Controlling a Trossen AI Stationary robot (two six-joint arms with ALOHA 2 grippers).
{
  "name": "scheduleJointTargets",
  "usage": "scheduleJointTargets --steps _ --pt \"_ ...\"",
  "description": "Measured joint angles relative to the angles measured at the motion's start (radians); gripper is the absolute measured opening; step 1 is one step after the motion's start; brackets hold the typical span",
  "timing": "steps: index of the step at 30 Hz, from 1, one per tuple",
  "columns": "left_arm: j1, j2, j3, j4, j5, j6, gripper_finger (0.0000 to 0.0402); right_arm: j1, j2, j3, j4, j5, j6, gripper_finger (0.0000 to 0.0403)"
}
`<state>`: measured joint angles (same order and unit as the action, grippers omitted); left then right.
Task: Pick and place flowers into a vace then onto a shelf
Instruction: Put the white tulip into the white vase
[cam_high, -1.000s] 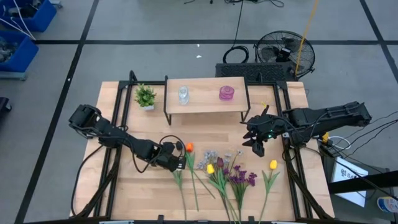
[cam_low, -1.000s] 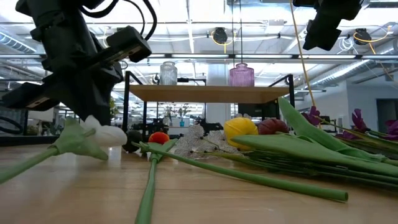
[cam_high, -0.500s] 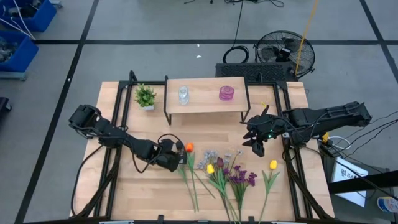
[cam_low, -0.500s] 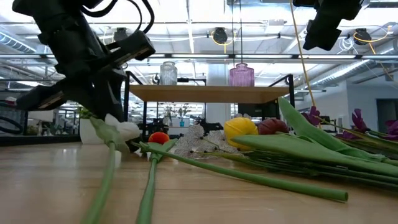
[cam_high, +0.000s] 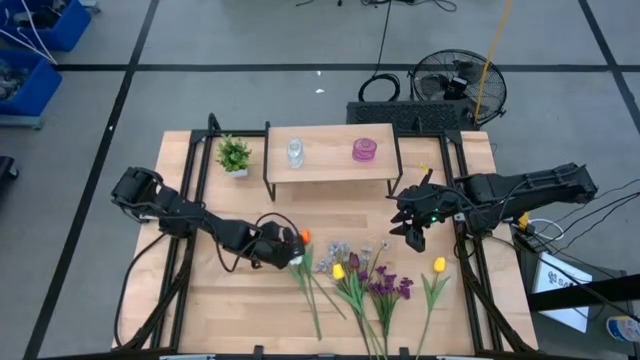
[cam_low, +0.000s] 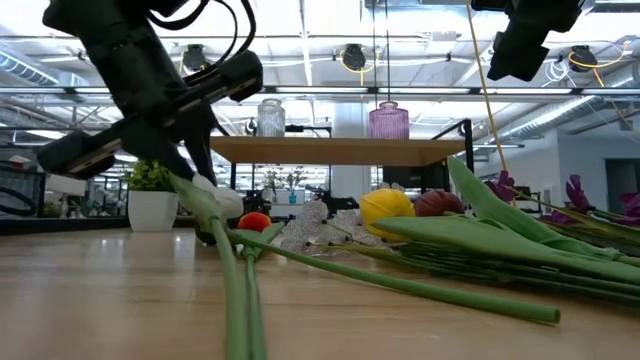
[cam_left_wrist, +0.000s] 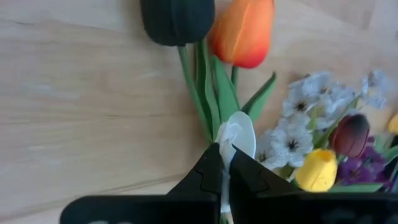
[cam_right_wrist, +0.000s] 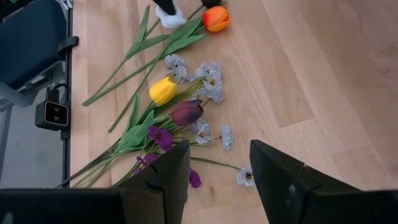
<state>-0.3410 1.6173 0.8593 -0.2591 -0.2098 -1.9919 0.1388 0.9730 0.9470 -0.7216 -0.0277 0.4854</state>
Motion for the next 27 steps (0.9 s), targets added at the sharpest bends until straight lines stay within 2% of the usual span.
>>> scheduleJointTargets --steps 8,18,22,27 --pt "0.001 0.000 0.000 0.006 0.017 0.144 0.0005 0.000 0.000 0.000 0.000 0.000 0.000 0.0160" --pt "-0.025 0.000 0.007 0.141 0.024 0.419 0.0005 0.000 0.000 0.000 0.000 0.000 0.000 0.0160" --pt "-0.056 0.000 0.070 0.120 -0.004 0.547 0.0005 0.000 0.000 0.000 0.023 0.009 -0.023 0.0160" --pt "-0.082 -0.010 0.237 -0.055 -0.104 0.699 0.0005 0.000 0.001 0.001 0.137 0.027 -0.067 0.0160"
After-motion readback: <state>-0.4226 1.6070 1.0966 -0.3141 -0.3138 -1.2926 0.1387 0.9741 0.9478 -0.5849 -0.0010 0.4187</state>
